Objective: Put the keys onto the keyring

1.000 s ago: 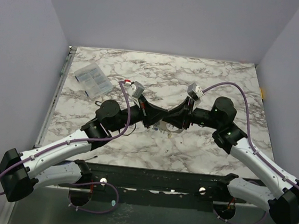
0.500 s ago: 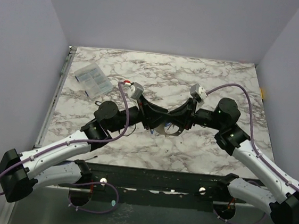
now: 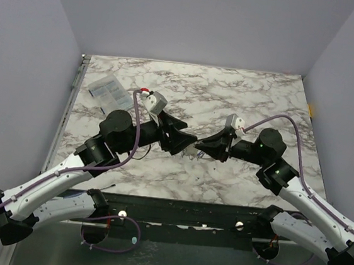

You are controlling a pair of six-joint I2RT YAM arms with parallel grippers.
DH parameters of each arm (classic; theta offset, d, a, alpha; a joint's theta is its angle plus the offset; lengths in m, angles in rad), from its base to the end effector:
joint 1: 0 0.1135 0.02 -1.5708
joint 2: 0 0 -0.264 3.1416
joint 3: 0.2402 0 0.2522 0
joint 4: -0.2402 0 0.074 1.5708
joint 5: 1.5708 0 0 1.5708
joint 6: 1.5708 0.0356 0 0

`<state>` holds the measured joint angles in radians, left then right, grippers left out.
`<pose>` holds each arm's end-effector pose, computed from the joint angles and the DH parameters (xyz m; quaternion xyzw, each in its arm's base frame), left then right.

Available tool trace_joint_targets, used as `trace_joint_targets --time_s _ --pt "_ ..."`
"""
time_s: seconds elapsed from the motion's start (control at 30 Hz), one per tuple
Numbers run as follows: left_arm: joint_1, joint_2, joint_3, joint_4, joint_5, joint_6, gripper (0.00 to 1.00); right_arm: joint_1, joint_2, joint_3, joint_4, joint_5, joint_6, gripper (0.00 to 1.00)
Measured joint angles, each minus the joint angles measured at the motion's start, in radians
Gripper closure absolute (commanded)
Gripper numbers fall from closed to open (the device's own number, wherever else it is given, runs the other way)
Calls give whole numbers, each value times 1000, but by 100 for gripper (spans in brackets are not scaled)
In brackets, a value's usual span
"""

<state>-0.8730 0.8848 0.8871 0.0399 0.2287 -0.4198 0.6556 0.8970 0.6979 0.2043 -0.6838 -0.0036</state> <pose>0.1263 -0.1632 0.3829 0.2347 0.6514 -0.4950 0.5249 0.1518 0.1452 0.3307 -0.4399 0.5517 0.4379 0.5570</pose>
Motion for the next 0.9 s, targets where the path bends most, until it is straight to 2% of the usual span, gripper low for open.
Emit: trace_joint_targets --time_s 0.2,0.43,0.7,0.9 --pt "0 4 184 -243 0 117 42 86 -32 -60 6 100 -146 99" --pt "0 50 282 -436 29 219 47 105 -92 -111 24 133 -230 99" --pt "0 123 298 -514 109 254 56 105 -116 -114 33 105 -237 99" --pt "-5 123 301 -514 156 254 57 105 -197 -151 97 -47 -224 99"
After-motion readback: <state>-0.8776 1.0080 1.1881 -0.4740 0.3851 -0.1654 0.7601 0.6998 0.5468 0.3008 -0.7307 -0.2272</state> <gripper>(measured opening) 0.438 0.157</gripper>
